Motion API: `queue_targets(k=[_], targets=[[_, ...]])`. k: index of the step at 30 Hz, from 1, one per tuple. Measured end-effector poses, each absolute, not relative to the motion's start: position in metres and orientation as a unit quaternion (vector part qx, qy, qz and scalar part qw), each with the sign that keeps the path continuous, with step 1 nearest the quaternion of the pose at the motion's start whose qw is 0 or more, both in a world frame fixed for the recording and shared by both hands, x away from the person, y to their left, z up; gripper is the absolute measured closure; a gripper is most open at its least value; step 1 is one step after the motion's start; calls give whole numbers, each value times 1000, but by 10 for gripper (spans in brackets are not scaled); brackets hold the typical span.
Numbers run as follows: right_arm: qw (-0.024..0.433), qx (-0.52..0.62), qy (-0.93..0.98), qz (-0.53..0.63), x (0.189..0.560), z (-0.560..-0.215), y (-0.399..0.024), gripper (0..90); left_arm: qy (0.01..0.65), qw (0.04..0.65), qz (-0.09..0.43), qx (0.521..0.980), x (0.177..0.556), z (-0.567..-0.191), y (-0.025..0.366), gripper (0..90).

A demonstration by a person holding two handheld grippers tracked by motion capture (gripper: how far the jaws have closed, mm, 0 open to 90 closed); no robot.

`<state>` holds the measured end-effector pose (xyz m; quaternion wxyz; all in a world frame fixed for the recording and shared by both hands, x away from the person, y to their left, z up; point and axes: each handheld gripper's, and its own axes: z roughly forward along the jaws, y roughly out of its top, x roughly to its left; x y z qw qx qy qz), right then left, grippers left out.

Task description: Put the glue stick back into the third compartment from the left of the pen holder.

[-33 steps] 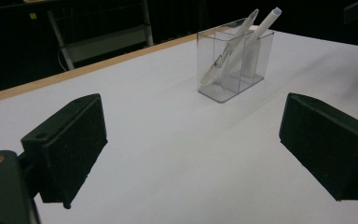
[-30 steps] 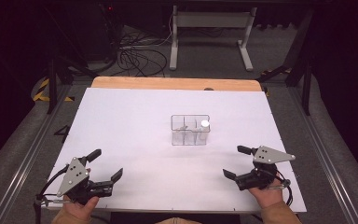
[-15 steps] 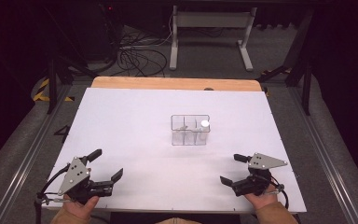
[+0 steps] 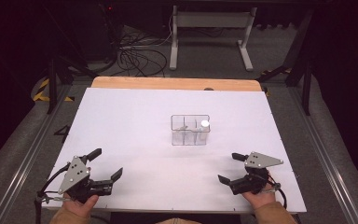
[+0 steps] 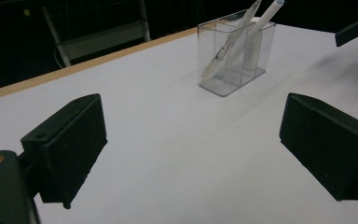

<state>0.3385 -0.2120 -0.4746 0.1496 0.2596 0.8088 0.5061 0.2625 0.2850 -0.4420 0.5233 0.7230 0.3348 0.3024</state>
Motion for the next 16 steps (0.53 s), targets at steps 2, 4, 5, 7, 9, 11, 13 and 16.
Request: queue_targets(k=[2, 4, 5, 7, 9, 11, 13, 16], targets=[[150, 259, 808, 508, 338, -474, -212, 13, 333, 523, 302, 724, 263, -442, 285, 72], [149, 259, 805, 512, 338, -474, -212, 13, 334, 523, 300, 725, 263, -443, 285, 71], [148, 261, 804, 514, 338, -474, -212, 13, 334, 524, 299, 725, 263, -443, 285, 69], [147, 260, 804, 514, 339, -473, -211, 13, 333, 523, 298, 726, 264, -443, 286, 69], [152, 256, 805, 514, 338, -472, -210, 13, 335, 522, 296, 727, 265, -444, 286, 69], [149, 255, 805, 515, 339, -471, -209, 13, 337, 523, 295, 726, 267, -444, 286, 68], [144, 259, 806, 513, 340, -472, -209, 12, 336, 522, 295, 727, 269, -445, 287, 66], [145, 261, 805, 513, 342, -472, -209, 11, 334, 518, 295, 730, 271, -448, 288, 64]])
